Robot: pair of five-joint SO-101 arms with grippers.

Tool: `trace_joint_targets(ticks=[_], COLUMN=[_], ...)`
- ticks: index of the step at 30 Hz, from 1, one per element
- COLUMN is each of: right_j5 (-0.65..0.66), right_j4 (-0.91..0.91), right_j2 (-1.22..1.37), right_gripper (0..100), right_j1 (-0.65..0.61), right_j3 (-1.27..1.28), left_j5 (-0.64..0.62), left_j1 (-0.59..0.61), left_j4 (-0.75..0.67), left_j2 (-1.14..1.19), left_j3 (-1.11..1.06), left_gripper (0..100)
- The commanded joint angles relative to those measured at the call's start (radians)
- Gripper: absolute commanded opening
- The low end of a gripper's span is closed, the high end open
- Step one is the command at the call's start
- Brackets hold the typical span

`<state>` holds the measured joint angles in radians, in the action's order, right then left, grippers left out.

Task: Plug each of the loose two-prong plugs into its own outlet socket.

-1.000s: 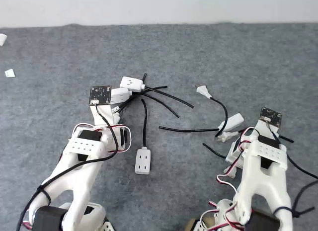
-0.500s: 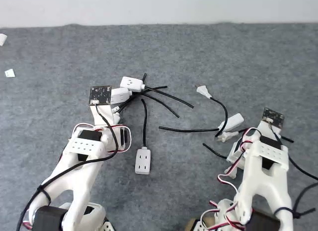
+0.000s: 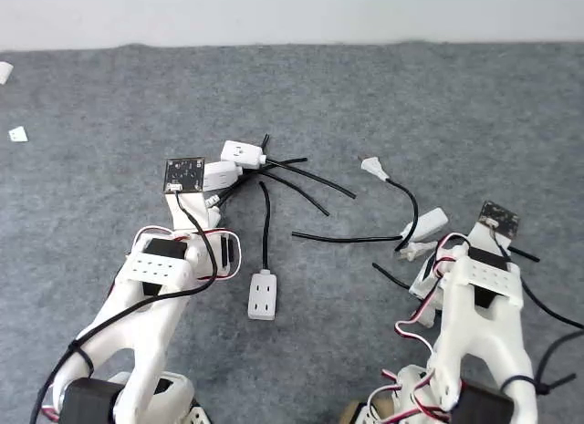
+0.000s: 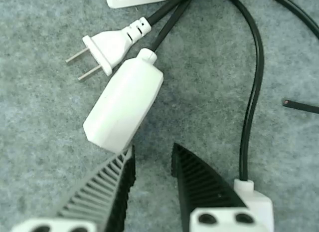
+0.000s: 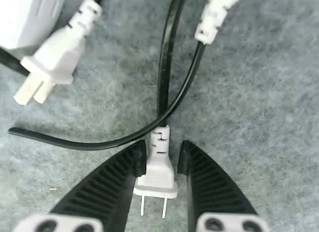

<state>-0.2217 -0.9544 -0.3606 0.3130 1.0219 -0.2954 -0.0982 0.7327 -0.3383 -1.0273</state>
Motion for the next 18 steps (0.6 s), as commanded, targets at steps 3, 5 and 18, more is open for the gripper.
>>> trace_joint_targets(ticks=[3,5,18], right_j5=[-0.009,-0.009,-0.006], right_j4=[0.010,0.013,-0.027], right_j2=[0.004,0.016,0.185], right_gripper=[12.5,12.5,6.9], right_j1=[0.039,0.039,0.035], right_j3=[-0.054,-0.054,-0.167], left_j5=[-0.008,-0.008,0.038], left_j1=[0.006,0.006,0.005], left_j4=[0.003,0.003,-0.002], left_j2=[0.000,0.000,0.000], left_j3=[0.039,0.039,0.038], left_gripper=[11,11,3])
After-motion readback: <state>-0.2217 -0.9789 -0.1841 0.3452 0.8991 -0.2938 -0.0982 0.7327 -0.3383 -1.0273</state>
